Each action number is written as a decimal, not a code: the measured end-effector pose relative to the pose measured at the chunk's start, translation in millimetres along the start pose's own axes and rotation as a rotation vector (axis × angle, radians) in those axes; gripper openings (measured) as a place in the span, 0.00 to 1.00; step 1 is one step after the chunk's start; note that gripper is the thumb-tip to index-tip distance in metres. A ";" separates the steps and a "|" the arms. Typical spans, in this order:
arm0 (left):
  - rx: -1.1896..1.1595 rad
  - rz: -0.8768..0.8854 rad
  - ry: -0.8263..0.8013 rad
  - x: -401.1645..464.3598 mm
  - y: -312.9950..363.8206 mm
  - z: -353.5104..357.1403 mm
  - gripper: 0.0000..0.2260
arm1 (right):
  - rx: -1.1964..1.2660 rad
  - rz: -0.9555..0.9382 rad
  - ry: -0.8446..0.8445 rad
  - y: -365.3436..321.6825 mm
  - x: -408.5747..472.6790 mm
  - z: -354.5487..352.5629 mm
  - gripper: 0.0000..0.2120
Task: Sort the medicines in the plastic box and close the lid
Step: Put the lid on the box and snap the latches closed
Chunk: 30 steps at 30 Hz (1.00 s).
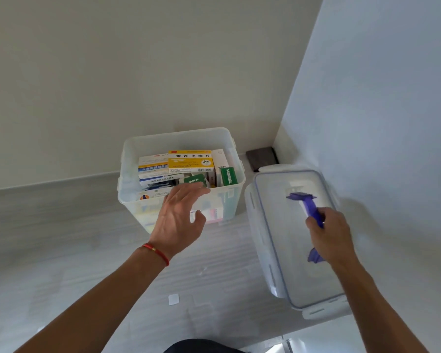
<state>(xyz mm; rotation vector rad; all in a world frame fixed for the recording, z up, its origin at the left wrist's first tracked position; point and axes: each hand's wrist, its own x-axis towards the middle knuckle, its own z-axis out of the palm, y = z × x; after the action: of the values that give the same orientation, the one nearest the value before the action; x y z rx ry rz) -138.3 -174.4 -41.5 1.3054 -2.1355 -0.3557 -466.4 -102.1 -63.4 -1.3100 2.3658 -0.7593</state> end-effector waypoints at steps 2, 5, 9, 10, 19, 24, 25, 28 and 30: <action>-0.060 -0.044 0.027 3.6 -4.8 -6.7 0.22 | 0.030 -0.007 0.024 -12.5 2.1 -22.5 0.08; -0.149 -0.139 0.035 7.5 -14.2 -17.4 0.21 | 0.103 -0.027 0.003 -35.8 4.3 -51.8 0.08; -0.486 -0.378 0.044 23.7 -25.1 -43.3 0.10 | 0.093 -0.248 -0.030 -93.2 17.7 -67.2 0.05; -0.584 -0.438 0.054 32.3 -28.5 -50.9 0.09 | 0.076 -0.326 -0.057 -111.5 22.9 -64.1 0.05; -0.777 -0.775 0.198 77.0 -95.3 -91.8 0.12 | -0.261 -0.937 -0.490 -262.9 75.2 25.6 0.07; -0.447 -0.937 0.217 62.6 -142.8 -85.5 0.31 | -0.386 -0.972 -0.577 -300.0 91.5 70.3 0.11; -0.393 -0.956 0.222 59.8 -149.9 -82.7 0.31 | -0.411 -0.980 -0.587 -302.6 92.2 78.9 0.11; -0.276 -0.993 0.272 52.6 -162.3 -74.0 0.29 | -0.438 -0.979 -0.595 -300.6 91.9 101.9 0.12; -0.254 -1.011 0.248 49.9 -169.0 -68.7 0.29 | -0.363 -0.977 -0.544 -293.0 94.1 109.6 0.13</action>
<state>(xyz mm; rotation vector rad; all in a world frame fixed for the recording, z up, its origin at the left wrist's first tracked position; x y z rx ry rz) 7.8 -293.4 -56.9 2.0474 -1.0456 -0.7780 -260.5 -341.6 20.2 -2.4782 1.3864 -0.1082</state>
